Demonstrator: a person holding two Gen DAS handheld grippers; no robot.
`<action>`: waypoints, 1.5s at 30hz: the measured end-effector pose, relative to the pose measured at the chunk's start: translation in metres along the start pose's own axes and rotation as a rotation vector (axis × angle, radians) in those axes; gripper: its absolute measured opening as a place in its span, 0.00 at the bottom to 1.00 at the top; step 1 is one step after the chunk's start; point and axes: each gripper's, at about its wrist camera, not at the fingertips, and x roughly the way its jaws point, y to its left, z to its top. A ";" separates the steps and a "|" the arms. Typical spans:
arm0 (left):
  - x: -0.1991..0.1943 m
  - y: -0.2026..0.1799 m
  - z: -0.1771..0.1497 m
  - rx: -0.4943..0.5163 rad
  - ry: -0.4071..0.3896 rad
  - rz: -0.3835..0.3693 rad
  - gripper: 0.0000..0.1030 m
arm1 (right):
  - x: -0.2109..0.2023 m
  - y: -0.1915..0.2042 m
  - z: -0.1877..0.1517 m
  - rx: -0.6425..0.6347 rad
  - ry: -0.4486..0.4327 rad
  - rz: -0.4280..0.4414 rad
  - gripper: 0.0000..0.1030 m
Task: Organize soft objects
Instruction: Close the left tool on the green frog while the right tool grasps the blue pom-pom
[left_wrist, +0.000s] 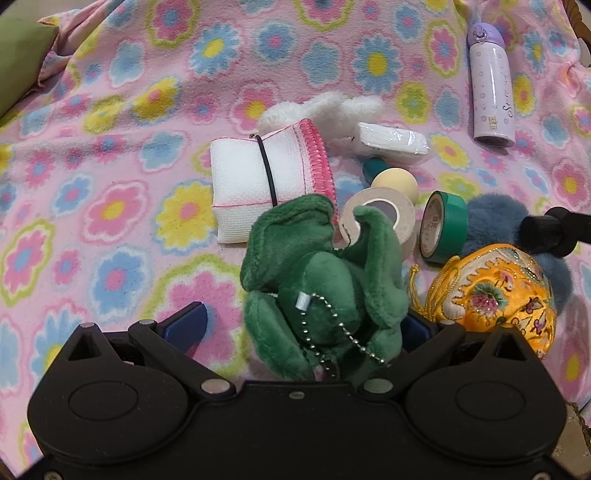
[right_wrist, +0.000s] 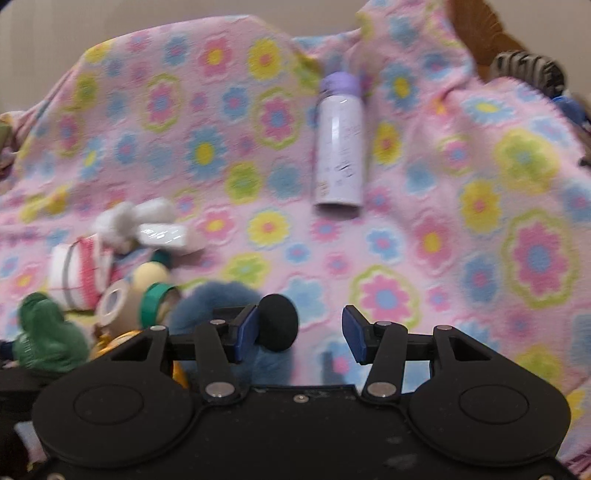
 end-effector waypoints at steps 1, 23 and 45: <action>0.000 0.000 0.000 0.001 0.000 0.000 0.98 | 0.000 0.000 0.000 0.001 -0.002 -0.026 0.47; 0.001 0.001 -0.001 0.000 -0.011 0.006 0.98 | 0.019 -0.016 0.000 0.123 0.145 0.166 0.67; -0.008 0.046 0.004 -0.150 -0.018 -0.034 0.97 | 0.027 0.007 0.004 0.075 0.163 0.226 0.79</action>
